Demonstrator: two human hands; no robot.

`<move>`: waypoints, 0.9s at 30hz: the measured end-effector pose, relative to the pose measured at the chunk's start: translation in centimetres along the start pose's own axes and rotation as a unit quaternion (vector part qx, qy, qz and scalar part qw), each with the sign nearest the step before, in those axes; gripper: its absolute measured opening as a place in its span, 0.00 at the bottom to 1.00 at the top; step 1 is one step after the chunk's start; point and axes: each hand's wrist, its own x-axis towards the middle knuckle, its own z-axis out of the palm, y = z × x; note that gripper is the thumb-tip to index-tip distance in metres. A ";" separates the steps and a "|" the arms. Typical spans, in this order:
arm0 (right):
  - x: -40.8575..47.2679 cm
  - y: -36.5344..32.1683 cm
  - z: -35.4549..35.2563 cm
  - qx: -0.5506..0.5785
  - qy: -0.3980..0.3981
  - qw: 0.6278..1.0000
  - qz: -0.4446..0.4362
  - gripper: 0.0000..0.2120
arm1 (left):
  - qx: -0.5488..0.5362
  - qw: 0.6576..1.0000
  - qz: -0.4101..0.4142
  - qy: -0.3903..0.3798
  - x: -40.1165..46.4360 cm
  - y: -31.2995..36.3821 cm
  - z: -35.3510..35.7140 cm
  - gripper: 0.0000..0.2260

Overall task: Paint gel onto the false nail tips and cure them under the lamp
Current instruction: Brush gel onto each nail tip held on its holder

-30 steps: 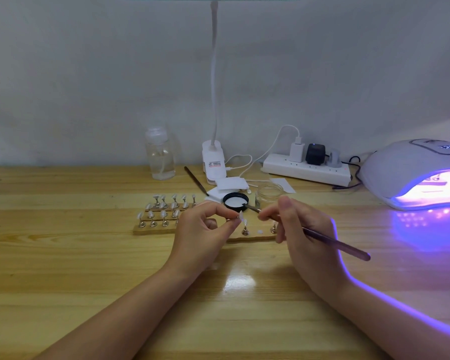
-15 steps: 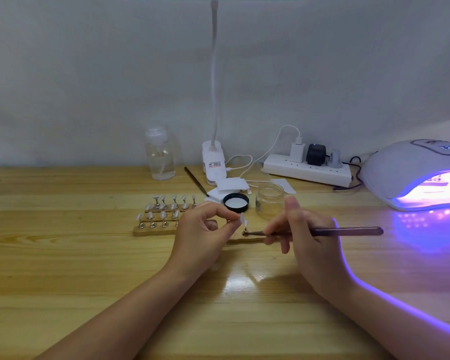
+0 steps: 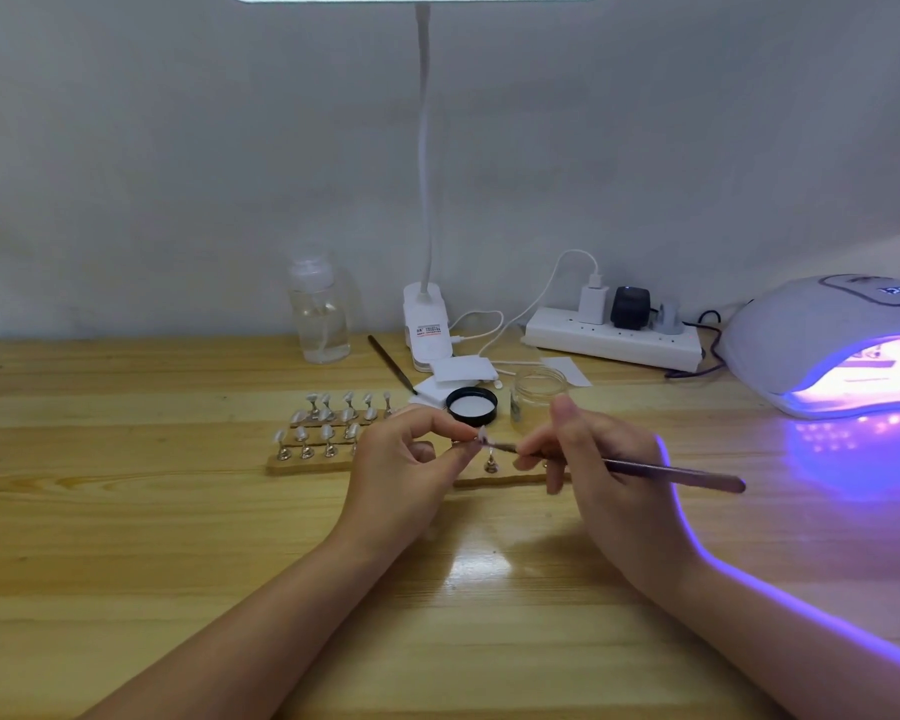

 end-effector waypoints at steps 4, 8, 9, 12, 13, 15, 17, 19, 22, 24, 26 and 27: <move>-0.1 0.0 0.0 0.021 0.021 1.000 -0.004 0.20 | 0.003 1.000 -0.001 0.000 0.0 0.0 0.0 0.05; 0.1 0.2 -0.1 -0.014 0.007 1.000 -0.005 0.18 | 0.005 1.000 0.000 -0.001 0.0 0.0 0.0 0.06; 0.0 0.2 -0.1 0.001 0.001 1.000 0.010 0.19 | 0.005 1.000 0.001 -0.001 0.0 0.0 0.0 0.06; -0.2 0.2 -0.1 0.037 0.008 0.999 0.031 0.23 | 0.005 1.000 -0.001 0.001 0.0 -0.1 0.0 0.05; -0.2 0.2 -0.1 0.034 0.016 0.999 0.019 0.23 | 0.003 1.000 -0.001 -0.002 0.0 0.0 0.0 0.04; 0.0 0.3 -0.2 0.004 0.027 1.000 -0.010 0.20 | -0.001 1.000 -0.003 -0.004 0.0 0.0 0.0 0.04; 0.2 0.4 -0.2 -0.027 0.014 0.999 -0.023 0.19 | 0.001 1.000 -0.006 -0.004 0.1 -0.1 0.0 0.04; 0.0 0.5 -0.1 -0.019 -0.002 1.000 -0.018 0.19 | 0.002 1.000 -0.005 -0.004 0.0 -0.1 0.0 0.04; -0.2 0.4 0.0 0.040 0.010 0.999 0.014 0.20 | 0.004 1.000 -0.006 -0.002 0.0 0.0 0.0 0.03; -0.1 0.4 -0.1 0.021 0.016 1.000 -0.006 0.20 | 0.002 1.000 -0.007 -0.002 0.0 0.0 0.0 0.03; 0.0 0.4 -0.2 -0.020 0.012 0.999 -0.026 0.19 | 0.001 1.000 -0.007 -0.003 0.0 -0.1 0.0 0.04; 0.1 0.4 -0.2 -0.031 0.004 0.999 -0.030 0.18 | 0.000 1.000 -0.006 -0.001 0.0 -0.1 0.0 0.05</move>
